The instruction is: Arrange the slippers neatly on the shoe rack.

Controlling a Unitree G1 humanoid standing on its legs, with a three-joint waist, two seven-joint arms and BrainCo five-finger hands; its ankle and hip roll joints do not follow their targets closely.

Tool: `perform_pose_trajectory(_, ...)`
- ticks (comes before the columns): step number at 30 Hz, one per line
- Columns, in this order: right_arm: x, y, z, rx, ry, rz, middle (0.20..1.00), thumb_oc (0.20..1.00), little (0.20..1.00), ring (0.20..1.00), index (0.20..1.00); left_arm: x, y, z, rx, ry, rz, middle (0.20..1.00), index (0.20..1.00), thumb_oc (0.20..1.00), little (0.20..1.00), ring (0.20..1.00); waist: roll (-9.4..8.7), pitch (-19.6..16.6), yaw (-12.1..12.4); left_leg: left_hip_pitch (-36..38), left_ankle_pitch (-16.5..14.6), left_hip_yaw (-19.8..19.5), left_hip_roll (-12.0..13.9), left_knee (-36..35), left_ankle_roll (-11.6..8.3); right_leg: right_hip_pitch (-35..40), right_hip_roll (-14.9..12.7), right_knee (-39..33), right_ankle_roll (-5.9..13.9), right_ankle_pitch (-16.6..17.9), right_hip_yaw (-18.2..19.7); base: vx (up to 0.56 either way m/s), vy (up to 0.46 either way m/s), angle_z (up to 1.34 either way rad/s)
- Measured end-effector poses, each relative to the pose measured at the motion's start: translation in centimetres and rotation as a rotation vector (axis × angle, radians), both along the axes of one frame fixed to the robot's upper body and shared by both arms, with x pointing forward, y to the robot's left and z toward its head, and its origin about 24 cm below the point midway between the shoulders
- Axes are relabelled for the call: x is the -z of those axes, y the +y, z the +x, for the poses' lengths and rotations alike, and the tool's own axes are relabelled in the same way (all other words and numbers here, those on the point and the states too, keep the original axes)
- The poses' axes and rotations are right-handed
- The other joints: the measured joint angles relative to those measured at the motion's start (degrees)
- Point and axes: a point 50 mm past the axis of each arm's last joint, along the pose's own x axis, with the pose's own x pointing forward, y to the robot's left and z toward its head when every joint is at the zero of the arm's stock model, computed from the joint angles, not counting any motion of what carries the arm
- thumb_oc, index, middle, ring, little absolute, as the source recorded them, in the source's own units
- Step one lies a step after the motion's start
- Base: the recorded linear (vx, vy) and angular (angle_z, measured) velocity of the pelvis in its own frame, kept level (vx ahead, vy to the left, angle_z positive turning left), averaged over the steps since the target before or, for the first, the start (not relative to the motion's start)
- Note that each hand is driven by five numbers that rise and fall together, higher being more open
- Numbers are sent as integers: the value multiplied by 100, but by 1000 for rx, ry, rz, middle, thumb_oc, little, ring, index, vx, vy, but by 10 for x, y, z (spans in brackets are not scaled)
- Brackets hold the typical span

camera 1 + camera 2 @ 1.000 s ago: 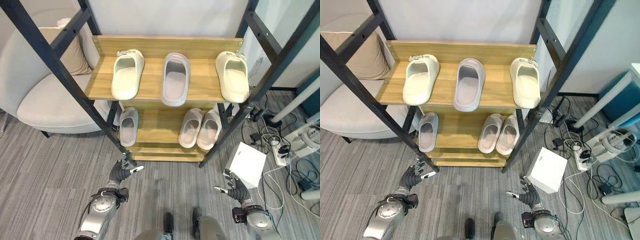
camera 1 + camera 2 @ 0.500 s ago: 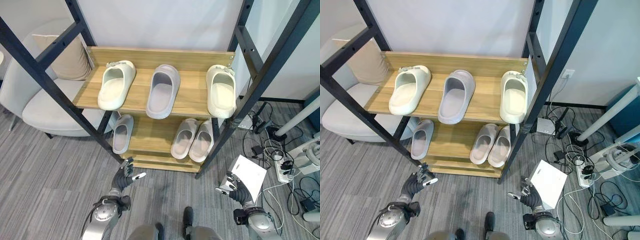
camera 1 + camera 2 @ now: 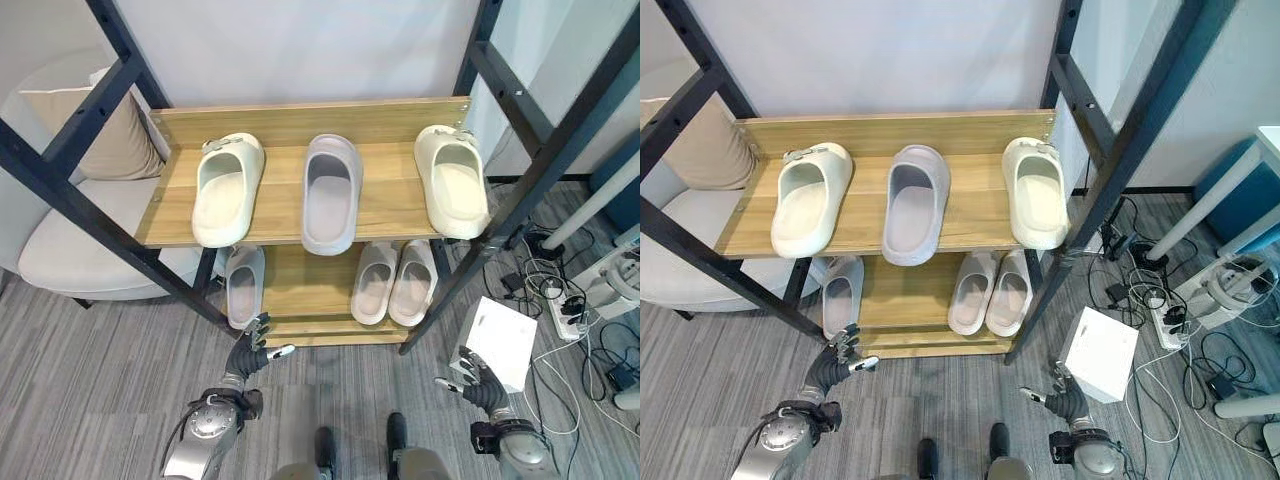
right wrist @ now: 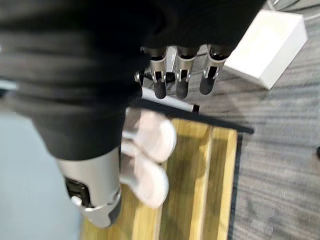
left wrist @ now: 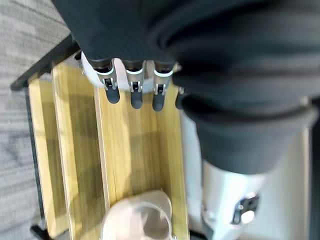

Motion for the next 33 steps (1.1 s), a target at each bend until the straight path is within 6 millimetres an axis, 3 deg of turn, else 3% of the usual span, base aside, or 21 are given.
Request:
perform_pose_trajectory(4, -5, 1, 2, -28, -20, -54, 1000, 1000, 1000, 1000, 1000, 0, 3, -1, -2, 3, 13, 1000, 1000, 1000, 1000, 1000, -36, 16, 115, 2, 1, -25, 5, 0, 0, 193, -156, -139, 129, -37, 109, 12, -27, 1)
perform_pose_trajectory(6, -19, 4, 3, -89, -82, -152, 1000, 1000, 1000, 1000, 1000, 3, 3, -6, 2, 18, 19, 1000, 1000, 1000, 1000, 1000, -78, 23, 104, 71, -1, -46, -29, 0, -4, 570, -165, -526, 165, 28, 328, 39, -44, 4)
perform_pose_trajectory(8, -31, 8, 4, -120, -144, -206, 1000, 1000, 1000, 1000, 1000, 3, 4, -11, 5, 22, 23, 1000, 1000, 1000, 1000, 1000, -241, -34, 106, 111, -14, -7, -126, -3, -24, 801, -215, -825, 251, 58, 345, 41, -57, -6)
perform_pose_trajectory(12, -78, 6, -8, -255, -354, -514, 1000, 1000, 1000, 1000, 1000, 8, -10, -25, 39, 29, 31, 1000, 1000, 1000, 1000, 1000, -99, -32, -8, 176, 7, -54, 67, -43, -147, 898, -28, -876, 109, -5, 319, 28, -61, 1)
perform_pose_trajectory(16, -99, 3, -17, -293, -478, -713, 1000, 1000, 1000, 1000, 1000, 11, -17, -31, 74, 37, 58, 1000, 1000, 1000, 1000, 1000, -101, -45, -80, 196, -30, -60, 196, -44, -214, 909, 105, -877, 62, -43, 324, 9, -20, -3)
perform_pose_trajectory(20, -113, 8, -13, -312, -600, -822, 1000, 1000, 1000, 1000, 1000, 13, -29, -32, 129, 31, 72, 1000, 1000, 1000, 1000, 1000, -66, -118, -99, 166, -19, -63, 248, -45, -232, 895, 151, -877, -12, -30, 330, 5, -10, -2)
perform_pose_trajectory(23, -155, 35, 10, -311, -911, -832, 1000, 1000, 1000, 1000, 1000, 12, -38, -30, 147, 13, 68, 1000, 1000, 1000, 1000, 1000, -22, -277, -97, 144, 4, -104, 246, -45, -230, 893, 154, -877, -7, -15, 307, 2, -1, 6)
perform_pose_trajectory(27, -188, 56, 31, -275, -1158, -786, 1000, 1000, 1000, 1000, 1000, 7, -40, -23, 126, -25, 68, 1000, 1000, 1000, 1000, 1000, -66, -481, 15, 140, 100, -217, 227, -43, -265, 936, 141, -874, -73, 27, 157, 3, 14, 17)
perform_pose_trajectory(33, -217, 61, 63, -182, -1282, -752, 1000, 1000, 1000, 1000, 1000, 7, -37, -23, 107, -26, 63, 1000, 1000, 1000, 1000, 1000, -107, -521, 225, 123, 144, -367, 171, -41, -256, 976, 121, -844, -70, 26, 37, 5, 36, 12)
